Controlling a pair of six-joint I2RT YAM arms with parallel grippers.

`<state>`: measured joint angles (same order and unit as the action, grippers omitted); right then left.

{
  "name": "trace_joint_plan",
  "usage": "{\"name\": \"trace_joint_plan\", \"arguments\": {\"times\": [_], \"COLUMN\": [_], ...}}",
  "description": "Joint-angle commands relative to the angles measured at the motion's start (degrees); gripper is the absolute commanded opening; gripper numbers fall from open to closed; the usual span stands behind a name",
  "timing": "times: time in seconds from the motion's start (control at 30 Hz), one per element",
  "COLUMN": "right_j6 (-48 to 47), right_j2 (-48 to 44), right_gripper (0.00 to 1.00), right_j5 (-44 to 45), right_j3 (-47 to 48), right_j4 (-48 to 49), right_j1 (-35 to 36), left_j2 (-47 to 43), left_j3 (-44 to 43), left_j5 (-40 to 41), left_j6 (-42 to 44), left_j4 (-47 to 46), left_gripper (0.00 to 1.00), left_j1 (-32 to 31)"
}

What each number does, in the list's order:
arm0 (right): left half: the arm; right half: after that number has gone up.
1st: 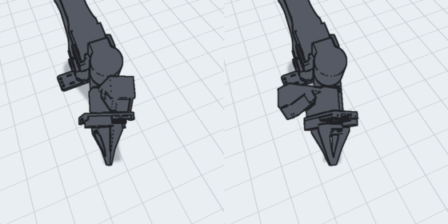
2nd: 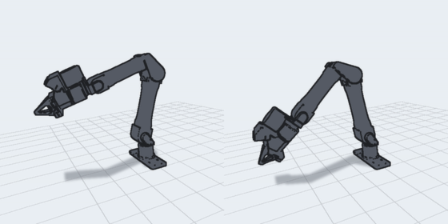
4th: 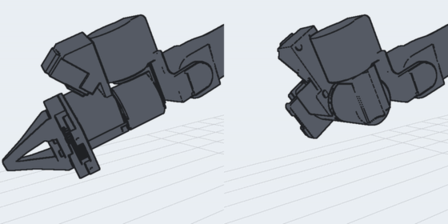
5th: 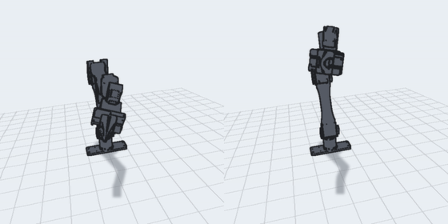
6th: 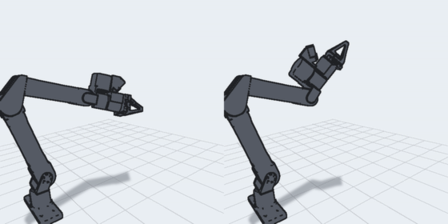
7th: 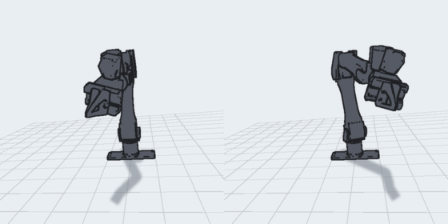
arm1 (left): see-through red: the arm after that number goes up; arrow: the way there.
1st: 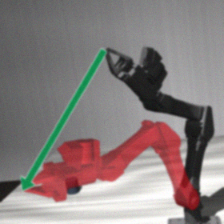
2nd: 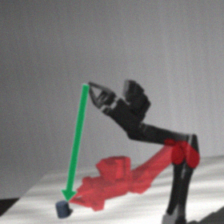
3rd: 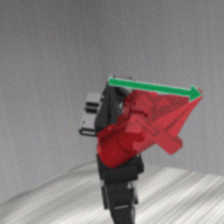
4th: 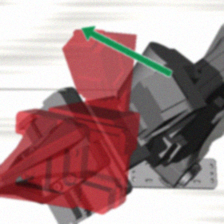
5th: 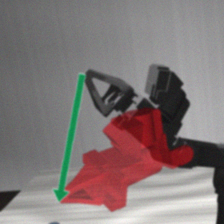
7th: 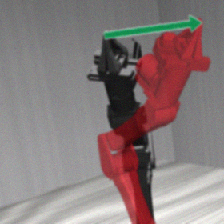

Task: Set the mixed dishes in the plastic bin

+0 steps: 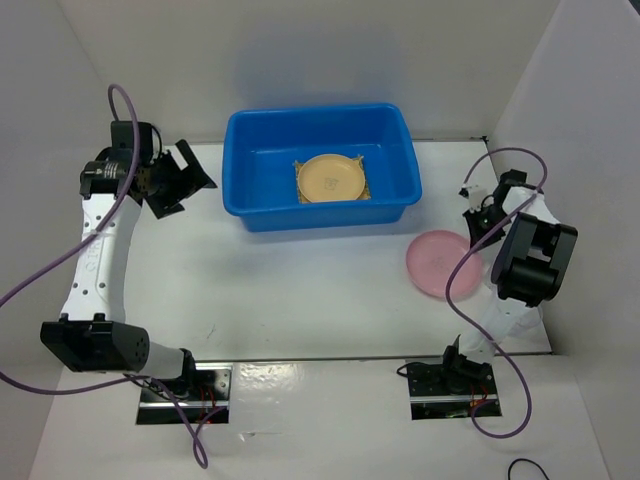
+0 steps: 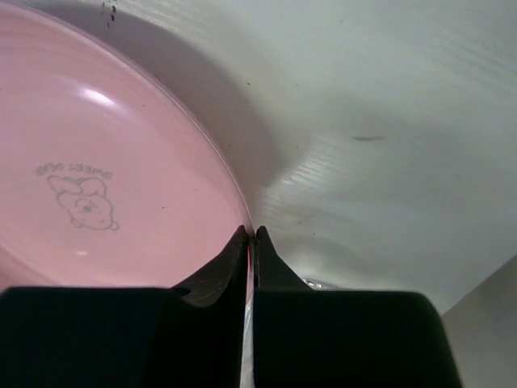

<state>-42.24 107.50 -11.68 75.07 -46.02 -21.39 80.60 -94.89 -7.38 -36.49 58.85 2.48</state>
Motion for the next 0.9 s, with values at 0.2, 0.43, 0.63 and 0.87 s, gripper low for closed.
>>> {"name": "trace_joint_plan", "arguments": {"times": [0.2,0.43,0.63,0.87], "right_j6": [1.11,3.74,4.09,13.76], "right_j2": [-1.86,-0.81,0.86,8.16], "right_gripper": [0.00,0.00,0.00,0.00], "right_j5": [-6.68,-8.08,-10.72,-11.88], "right_j3": [10.62,23.15,42.33,79.30], "right_j4": [-7.14,-11.72,-21.38,-28.60], "right_j1": [-2.26,-5.23,-5.77,-2.45], "left_j2": [-2.64,-2.64,-2.64,-2.11], "left_j3": [2.34,2.34,2.34,2.87], "left_j5": [-2.37,-2.91,-2.91,-2.91], "left_j6": [-0.34,0.19,1.33,1.86], "left_j4": [-1.46,-1.98,-1.98,-1.98], "left_gripper": [1.00,1.00,1.00,1.00], "left_j1": [1.74,2.35,4.02,5.17]}}
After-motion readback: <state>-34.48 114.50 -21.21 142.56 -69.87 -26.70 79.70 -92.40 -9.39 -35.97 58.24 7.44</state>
